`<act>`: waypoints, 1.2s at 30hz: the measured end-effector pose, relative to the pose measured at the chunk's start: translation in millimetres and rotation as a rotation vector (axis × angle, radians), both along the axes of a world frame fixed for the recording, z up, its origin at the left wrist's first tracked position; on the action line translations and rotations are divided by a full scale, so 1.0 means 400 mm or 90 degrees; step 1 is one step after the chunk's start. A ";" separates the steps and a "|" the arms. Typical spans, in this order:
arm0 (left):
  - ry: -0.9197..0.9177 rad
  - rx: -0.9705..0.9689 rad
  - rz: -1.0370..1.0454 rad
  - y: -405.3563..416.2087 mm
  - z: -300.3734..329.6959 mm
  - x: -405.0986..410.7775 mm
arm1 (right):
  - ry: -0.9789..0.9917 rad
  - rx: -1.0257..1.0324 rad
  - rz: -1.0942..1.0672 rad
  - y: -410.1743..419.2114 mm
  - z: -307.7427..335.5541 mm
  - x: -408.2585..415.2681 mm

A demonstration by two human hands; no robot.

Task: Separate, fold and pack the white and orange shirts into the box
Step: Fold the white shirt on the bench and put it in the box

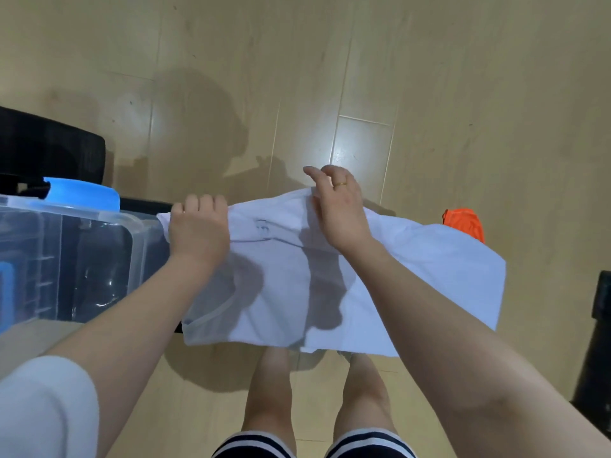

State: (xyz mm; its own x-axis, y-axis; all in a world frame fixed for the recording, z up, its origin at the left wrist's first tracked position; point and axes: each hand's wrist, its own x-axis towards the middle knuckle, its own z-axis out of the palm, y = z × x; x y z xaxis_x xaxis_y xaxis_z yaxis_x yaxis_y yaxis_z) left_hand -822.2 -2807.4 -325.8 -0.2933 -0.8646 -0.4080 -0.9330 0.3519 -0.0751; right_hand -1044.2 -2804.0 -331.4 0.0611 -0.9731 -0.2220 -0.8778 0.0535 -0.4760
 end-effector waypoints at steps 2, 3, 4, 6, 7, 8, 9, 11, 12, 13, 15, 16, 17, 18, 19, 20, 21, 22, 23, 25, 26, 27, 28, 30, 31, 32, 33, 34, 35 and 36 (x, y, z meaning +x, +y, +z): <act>0.030 -0.009 0.049 0.014 -0.017 -0.027 | -0.036 0.076 -0.003 0.038 -0.007 -0.014; 0.070 -0.011 0.037 0.027 -0.027 -0.056 | -0.037 0.113 -0.023 0.065 -0.012 -0.037; 0.106 0.020 0.010 0.041 -0.035 -0.096 | -0.034 0.145 -0.051 0.094 -0.017 -0.072; 0.186 0.057 -0.042 0.066 -0.049 -0.189 | -0.006 0.185 -0.099 0.144 -0.031 -0.164; 0.226 0.086 -0.049 0.074 -0.054 -0.241 | 0.011 0.205 -0.117 0.163 -0.039 -0.219; 0.265 0.127 -0.032 0.079 -0.060 -0.295 | 0.022 0.229 -0.133 0.178 -0.050 -0.276; 0.288 0.162 -0.010 0.077 -0.072 -0.348 | 0.028 0.255 -0.149 0.186 -0.059 -0.331; 0.297 0.267 0.051 0.054 -0.111 -0.445 | 0.027 0.306 -0.169 0.186 -0.084 -0.430; 0.297 0.310 0.077 0.040 -0.129 -0.488 | 0.018 0.331 -0.172 0.180 -0.097 -0.471; 0.304 0.335 0.094 0.023 -0.149 -0.529 | 0.001 0.360 -0.176 0.171 -0.111 -0.507; 0.317 0.374 0.112 -0.017 -0.184 -0.600 | -0.048 0.443 -0.171 0.145 -0.140 -0.562; 0.310 0.429 0.124 -0.035 -0.198 -0.628 | -0.058 0.494 -0.150 0.132 -0.156 -0.584; 0.276 0.498 0.112 -0.051 -0.208 -0.653 | -0.056 0.543 -0.124 0.121 -0.171 -0.602; 0.213 0.571 0.079 -0.065 -0.217 -0.668 | -0.058 0.588 -0.107 0.111 -0.188 -0.619; 0.146 0.630 0.048 -0.076 -0.226 -0.673 | -0.073 0.631 -0.097 0.104 -0.200 -0.634; 0.093 0.654 0.027 -0.084 -0.231 -0.670 | -0.093 0.665 -0.092 0.099 -0.208 -0.647; 0.066 0.659 0.020 -0.089 -0.231 -0.662 | -0.113 0.683 -0.085 0.097 -0.213 -0.656; 0.071 0.645 0.025 -0.091 -0.230 -0.652 | -0.130 0.679 -0.080 0.098 -0.217 -0.662; 0.106 0.612 0.033 -0.093 -0.229 -0.643 | -0.143 0.646 -0.083 0.099 -0.217 -0.667; 0.217 0.500 0.073 -0.096 -0.207 -0.637 | -0.169 0.527 -0.111 0.096 -0.205 -0.678; 0.277 0.424 0.109 -0.098 -0.192 -0.635 | -0.182 0.471 -0.130 0.090 -0.192 -0.683; 0.321 0.349 0.134 -0.104 -0.177 -0.633 | -0.198 0.418 -0.148 0.078 -0.173 -0.690; 0.344 0.272 0.137 -0.106 -0.168 -0.631 | -0.202 0.362 -0.157 0.067 -0.155 -0.694; 0.335 0.114 0.095 -0.101 -0.159 -0.632 | -0.150 0.241 -0.157 0.053 -0.129 -0.694; 0.324 0.054 0.078 -0.094 -0.160 -0.635 | -0.096 0.194 -0.156 0.054 -0.126 -0.689; 0.315 0.010 0.068 -0.086 -0.164 -0.639 | -0.027 0.162 -0.152 0.062 -0.135 -0.679; 0.287 -0.013 0.065 -0.075 -0.175 -0.641 | 0.044 0.152 -0.148 0.076 -0.145 -0.663; 0.251 -0.024 0.060 -0.057 -0.188 -0.642 | 0.098 0.159 -0.144 0.099 -0.158 -0.642; 0.228 -0.031 0.055 -0.034 -0.203 -0.640 | 0.137 0.156 -0.134 0.125 -0.167 -0.620; 0.223 -0.037 0.049 -0.006 -0.217 -0.634 | 0.158 0.131 -0.115 0.152 -0.172 -0.598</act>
State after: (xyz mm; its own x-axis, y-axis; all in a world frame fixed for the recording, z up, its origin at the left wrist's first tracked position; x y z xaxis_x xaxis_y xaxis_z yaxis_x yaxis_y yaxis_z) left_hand -1075.9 -2809.9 -412.5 -0.3393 -0.9087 -0.2434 -0.9293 0.2836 0.2367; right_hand -1283.5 -2743.1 -400.3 -0.1878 -0.8965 -0.4013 -0.9326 0.2909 -0.2134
